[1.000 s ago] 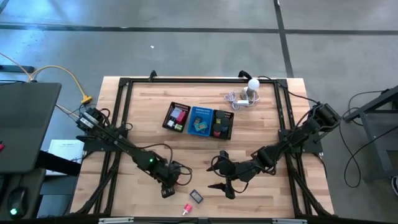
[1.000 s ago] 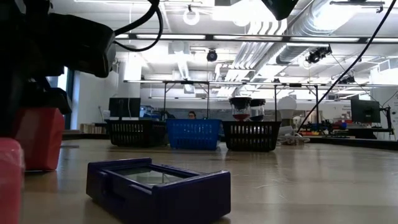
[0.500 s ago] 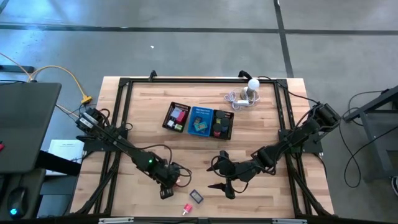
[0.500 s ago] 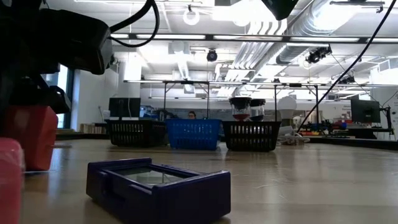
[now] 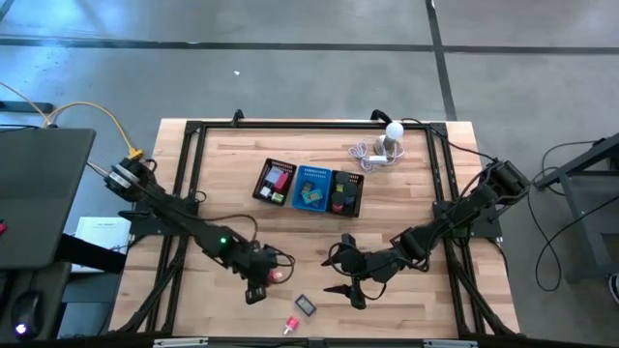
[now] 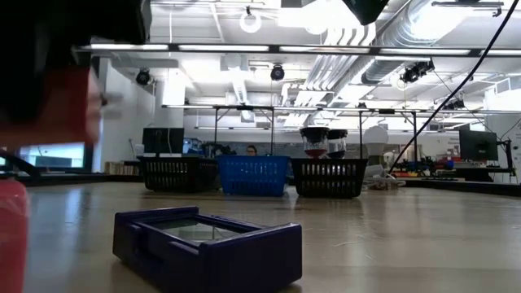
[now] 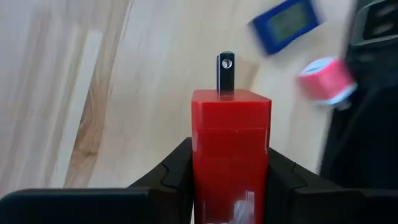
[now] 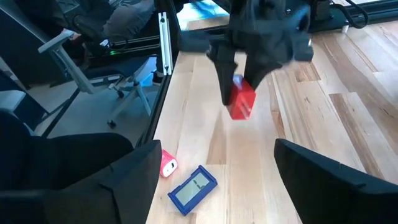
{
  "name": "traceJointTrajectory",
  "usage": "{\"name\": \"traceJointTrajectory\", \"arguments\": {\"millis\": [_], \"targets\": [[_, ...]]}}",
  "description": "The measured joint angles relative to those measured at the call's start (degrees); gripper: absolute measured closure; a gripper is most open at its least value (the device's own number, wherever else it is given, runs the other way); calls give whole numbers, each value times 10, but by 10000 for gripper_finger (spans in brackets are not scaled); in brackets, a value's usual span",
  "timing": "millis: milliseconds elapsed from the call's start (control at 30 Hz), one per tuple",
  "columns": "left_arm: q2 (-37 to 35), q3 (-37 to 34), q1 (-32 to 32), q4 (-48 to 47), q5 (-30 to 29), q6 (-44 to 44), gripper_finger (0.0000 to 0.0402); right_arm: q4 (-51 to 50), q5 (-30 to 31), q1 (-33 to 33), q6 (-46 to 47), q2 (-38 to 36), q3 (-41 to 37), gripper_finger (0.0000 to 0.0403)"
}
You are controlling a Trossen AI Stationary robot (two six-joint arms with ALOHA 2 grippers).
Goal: Pick & Place Office items
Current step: Put the red charger adapter into the left black bin
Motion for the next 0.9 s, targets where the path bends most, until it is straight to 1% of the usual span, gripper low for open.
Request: {"name": "traceJointTrajectory", "arguments": {"millis": [167, 267, 367, 467, 567, 700, 800, 900], "targets": [[-57, 0, -1, -2, -35, 15, 291, -2, 0, 0, 0, 0, 0, 101], [-97, 0, 3, -7, -78, 45, 291, -4, 0, 0, -3, 0, 0, 101], [-143, 0, 21, -20, -122, 66, 291, -4, 0, 0, -14, 0, 0, 101], [-188, 0, 53, -33, -165, 83, 291, -4, 0, 0, -15, 0, 0, 101], [-227, 0, 99, -33, -192, 114, 291, -4, 0, 0, -15, 0, 0, 101], [-261, 1, 189, -33, -197, 140, 291, -4, 0, 0, -15, 0, 0, 101], [-264, 1, 270, -39, -186, 136, 291, -4, 0, 0, -13, 0, 0, 101], [-250, 1, 348, -49, -162, 135, 291, -4, 0, 0, -12, 0, 0, 101]]}}
